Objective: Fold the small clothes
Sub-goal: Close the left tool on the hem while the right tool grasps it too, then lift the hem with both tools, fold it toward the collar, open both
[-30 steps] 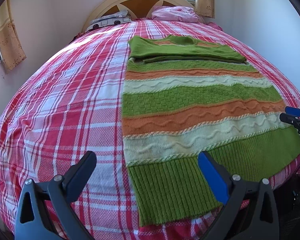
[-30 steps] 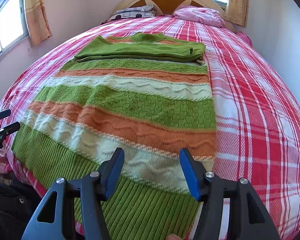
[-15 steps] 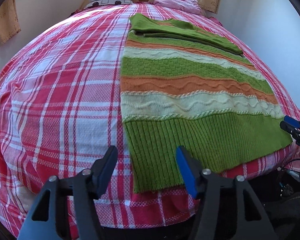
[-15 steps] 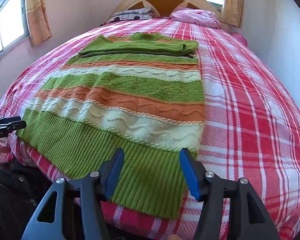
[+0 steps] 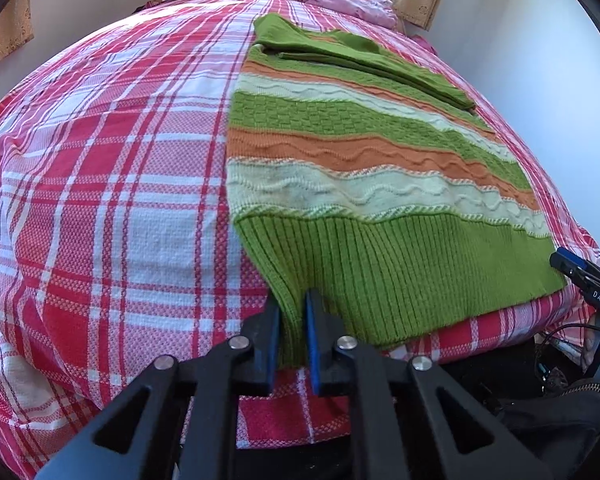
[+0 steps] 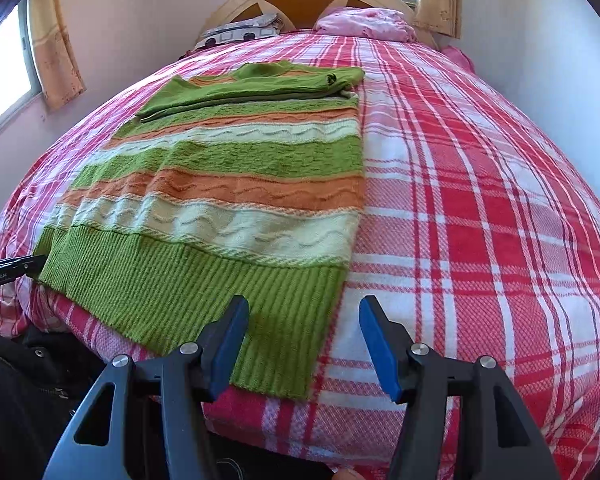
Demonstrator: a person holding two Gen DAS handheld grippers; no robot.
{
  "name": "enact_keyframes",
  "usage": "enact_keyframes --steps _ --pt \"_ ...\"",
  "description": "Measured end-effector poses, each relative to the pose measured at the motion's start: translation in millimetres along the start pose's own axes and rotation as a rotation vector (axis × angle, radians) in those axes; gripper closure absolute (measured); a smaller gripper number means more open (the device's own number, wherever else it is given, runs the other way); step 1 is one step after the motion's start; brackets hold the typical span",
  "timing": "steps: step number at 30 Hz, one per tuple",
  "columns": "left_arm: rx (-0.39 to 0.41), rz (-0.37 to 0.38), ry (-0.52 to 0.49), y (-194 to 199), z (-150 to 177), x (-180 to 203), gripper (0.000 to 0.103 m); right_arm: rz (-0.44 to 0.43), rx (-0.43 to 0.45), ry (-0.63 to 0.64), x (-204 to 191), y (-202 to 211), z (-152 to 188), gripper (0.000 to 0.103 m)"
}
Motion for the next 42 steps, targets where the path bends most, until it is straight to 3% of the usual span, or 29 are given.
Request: enact_keyframes --steps 11,12,13,14,16,21,26,42 --pt "0.006 0.008 -0.002 -1.2 0.1 -2.5 0.09 -0.01 -0.008 0.022 -11.3 3.8 8.8 0.045" --pt "0.007 0.008 0.0 -1.7 0.1 -3.0 0.088 -0.01 -0.006 0.032 -12.7 3.8 9.4 0.058" --pt "0.011 0.01 0.003 -2.4 0.0 -3.4 0.088 -0.028 -0.002 0.042 -14.2 3.8 9.8 0.089" --pt "0.013 0.014 0.005 -2.6 -0.1 -4.2 0.088 -0.078 0.009 0.029 -13.9 4.0 10.3 0.093" --pt "0.023 0.046 0.002 1.2 -2.8 -4.8 0.094 -0.14 0.031 -0.016 -6.0 4.8 10.3 0.095" --pt "0.179 0.137 -0.01 44.0 -25.7 -2.9 0.094 -0.247 0.134 -0.138 15.3 23.4 0.3 0.097" --pt "0.22 0.168 -0.013 57.7 -38.8 -0.4 0.094 -0.239 0.249 -0.118 12.3 48.1 -17.2 0.097" --pt "0.348 0.219 0.007 69.9 -110.5 13.4 0.094 -0.174 0.399 -0.094 29.2 65.3 -102.0 0.097"
Point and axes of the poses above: each gripper's, at about its wrist camera, not at the fingertips, and y roughly against the way its jaws point, x to its right, z to its underside, the point moved 4 cm from there along -y, roughly the way its jaws point, and after that the axes turned 6 degrees about y, right-handed, at the moved point
